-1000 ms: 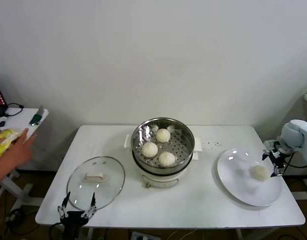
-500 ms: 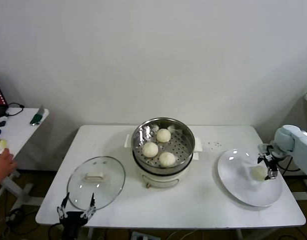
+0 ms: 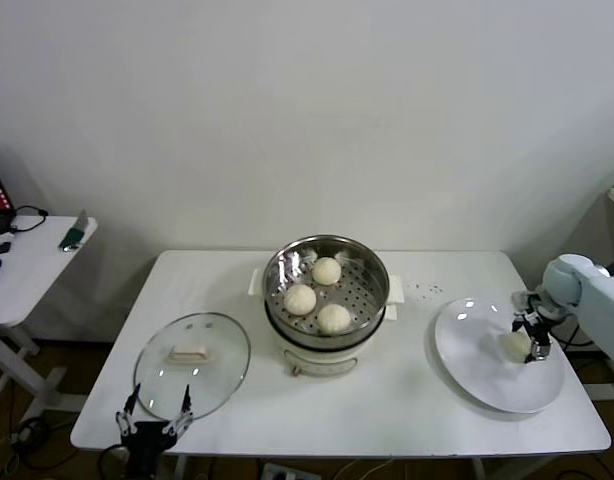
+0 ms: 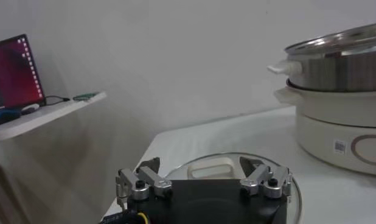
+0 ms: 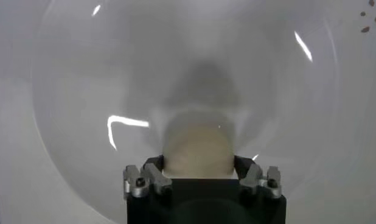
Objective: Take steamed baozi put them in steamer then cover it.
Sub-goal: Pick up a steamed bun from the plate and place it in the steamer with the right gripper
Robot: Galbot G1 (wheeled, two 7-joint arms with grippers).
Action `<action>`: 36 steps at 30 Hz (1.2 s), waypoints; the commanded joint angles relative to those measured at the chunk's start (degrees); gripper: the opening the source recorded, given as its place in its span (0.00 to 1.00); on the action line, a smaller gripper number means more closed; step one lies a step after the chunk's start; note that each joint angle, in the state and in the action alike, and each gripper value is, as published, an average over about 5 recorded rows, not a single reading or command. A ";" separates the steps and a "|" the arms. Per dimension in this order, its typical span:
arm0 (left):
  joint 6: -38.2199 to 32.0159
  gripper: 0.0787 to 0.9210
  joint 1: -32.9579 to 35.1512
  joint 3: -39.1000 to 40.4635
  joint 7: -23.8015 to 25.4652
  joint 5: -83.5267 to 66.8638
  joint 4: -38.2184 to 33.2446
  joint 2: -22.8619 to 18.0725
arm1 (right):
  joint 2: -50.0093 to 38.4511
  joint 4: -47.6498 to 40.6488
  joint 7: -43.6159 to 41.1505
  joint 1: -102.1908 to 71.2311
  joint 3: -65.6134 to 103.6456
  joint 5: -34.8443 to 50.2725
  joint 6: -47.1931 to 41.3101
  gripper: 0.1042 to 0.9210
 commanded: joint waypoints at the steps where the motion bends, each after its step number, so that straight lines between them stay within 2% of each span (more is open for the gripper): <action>1: -0.05 0.88 0.14 0.03 -0.03 0.04 -0.13 -0.04 | 1.13 -1.70 -0.05 0.26 0.40 -0.30 0.50 0.75; 7: -0.29 0.88 0.48 0.10 0.01 -0.02 -0.31 -0.09 | -0.34 -0.01 -0.04 3.19 -2.42 3.86 -0.41 0.70; 13: -0.35 0.88 0.39 1.12 0.07 0.18 -0.72 -0.14 | 1.03 2.62 0.24 21.42 -17.58 18.24 -4.15 0.69; 21: -0.28 0.88 -0.36 3.22 0.41 0.97 -1.68 -0.43 | 11.13 5.40 0.61 46.90 -40.49 41.13 -10.20 0.69; 29: -0.28 0.88 -0.31 5.04 0.55 1.92 -2.51 0.01 | 20.29 12.30 3.49 55.05 -48.66 58.96 -16.95 0.69; 36: -0.29 0.88 -0.02 6.08 0.48 3.47 -4.16 0.92 | 27.24 18.21 7.16 55.67 -52.52 66.58 -20.22 0.69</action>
